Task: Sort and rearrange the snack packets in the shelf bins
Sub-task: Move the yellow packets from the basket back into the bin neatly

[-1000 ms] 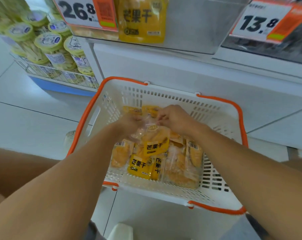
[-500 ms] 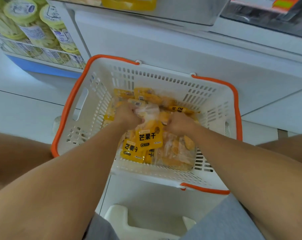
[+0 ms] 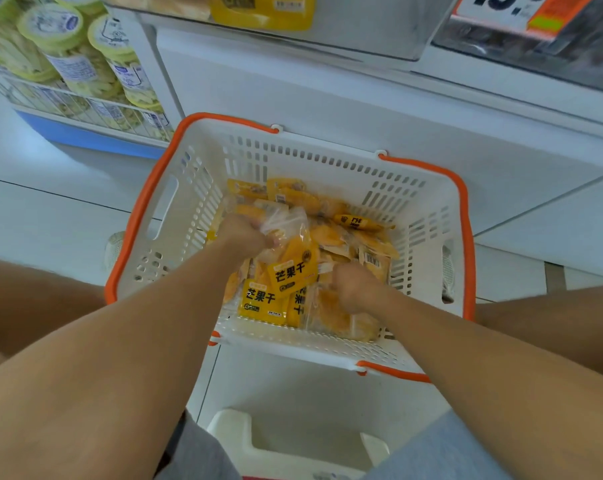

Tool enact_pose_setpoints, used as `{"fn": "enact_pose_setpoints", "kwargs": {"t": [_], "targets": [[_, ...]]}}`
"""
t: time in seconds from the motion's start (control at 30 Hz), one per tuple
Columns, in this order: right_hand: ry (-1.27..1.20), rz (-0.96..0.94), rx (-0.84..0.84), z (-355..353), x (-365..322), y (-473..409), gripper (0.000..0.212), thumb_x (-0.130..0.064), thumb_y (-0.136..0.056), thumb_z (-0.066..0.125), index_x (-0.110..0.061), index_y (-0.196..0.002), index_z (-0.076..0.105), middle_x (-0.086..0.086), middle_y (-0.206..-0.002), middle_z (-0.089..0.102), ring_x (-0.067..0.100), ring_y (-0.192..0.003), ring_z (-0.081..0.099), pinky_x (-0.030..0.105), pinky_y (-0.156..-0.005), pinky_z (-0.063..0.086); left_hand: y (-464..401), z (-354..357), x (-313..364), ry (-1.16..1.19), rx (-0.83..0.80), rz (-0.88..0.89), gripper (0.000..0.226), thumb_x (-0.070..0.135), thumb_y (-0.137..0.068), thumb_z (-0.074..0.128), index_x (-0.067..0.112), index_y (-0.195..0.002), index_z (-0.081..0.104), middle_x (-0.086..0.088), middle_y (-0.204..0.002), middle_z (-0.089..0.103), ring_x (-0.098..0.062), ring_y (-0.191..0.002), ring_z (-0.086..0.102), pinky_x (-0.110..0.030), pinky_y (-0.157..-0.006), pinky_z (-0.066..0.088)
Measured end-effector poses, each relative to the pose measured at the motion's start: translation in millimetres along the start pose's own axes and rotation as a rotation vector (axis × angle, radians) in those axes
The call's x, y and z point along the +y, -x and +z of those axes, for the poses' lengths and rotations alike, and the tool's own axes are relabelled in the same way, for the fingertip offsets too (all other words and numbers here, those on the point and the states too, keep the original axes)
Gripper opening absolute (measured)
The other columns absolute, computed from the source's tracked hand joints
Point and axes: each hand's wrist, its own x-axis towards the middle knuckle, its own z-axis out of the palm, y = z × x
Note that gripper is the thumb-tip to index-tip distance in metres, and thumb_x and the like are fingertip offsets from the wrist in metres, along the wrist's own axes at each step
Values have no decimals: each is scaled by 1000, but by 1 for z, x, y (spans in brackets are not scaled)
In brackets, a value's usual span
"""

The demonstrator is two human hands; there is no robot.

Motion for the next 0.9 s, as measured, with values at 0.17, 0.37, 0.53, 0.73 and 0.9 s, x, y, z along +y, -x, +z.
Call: {"fn": "enact_pose_setpoints", "kwargs": {"t": [0.17,0.37,0.53,0.73,0.9], "targets": [[-276,-41,-28,-78,27,29,94,3,-76,82,-9,-153,30,12,-140,50,29,-109,62,41,-85,60,12,-8,26,-90,-35,189,20,13,-78,84,4,-75,66,-5,-68,53,-19,-63,54,-33,-64,55],[-298,-345,65,-183,51,106,60,-4,-80,81,-26,-130,57,-7,-87,74,12,-77,68,27,-70,53,51,-40,108,-137,-181,490,16,7,-79,81,5,-92,71,-8,-75,57,-19,-69,54,-33,-63,52],[-520,-648,452,-262,53,179,26,1,-84,75,-16,-103,75,-1,-92,78,8,-85,73,19,-79,57,108,-79,204,58,-327,632,26,2,-86,74,19,-105,69,-4,-80,66,-13,-70,62,-22,-64,50],[-848,-855,1252,-315,19,201,28,1,-84,76,-23,-99,73,-12,-86,73,-6,-75,65,9,-72,50,174,-124,278,508,-307,702,37,-9,-95,49,23,-106,66,-10,-81,67,-25,-68,55,-30,-59,39],[-797,-844,1587,-338,-21,186,19,-10,-89,72,-22,-104,76,-11,-96,73,1,-95,65,17,-88,49,192,-139,306,711,-137,698,42,-6,-95,40,26,-100,66,-7,-63,53,-19,-47,47,-25,-46,39]]}}
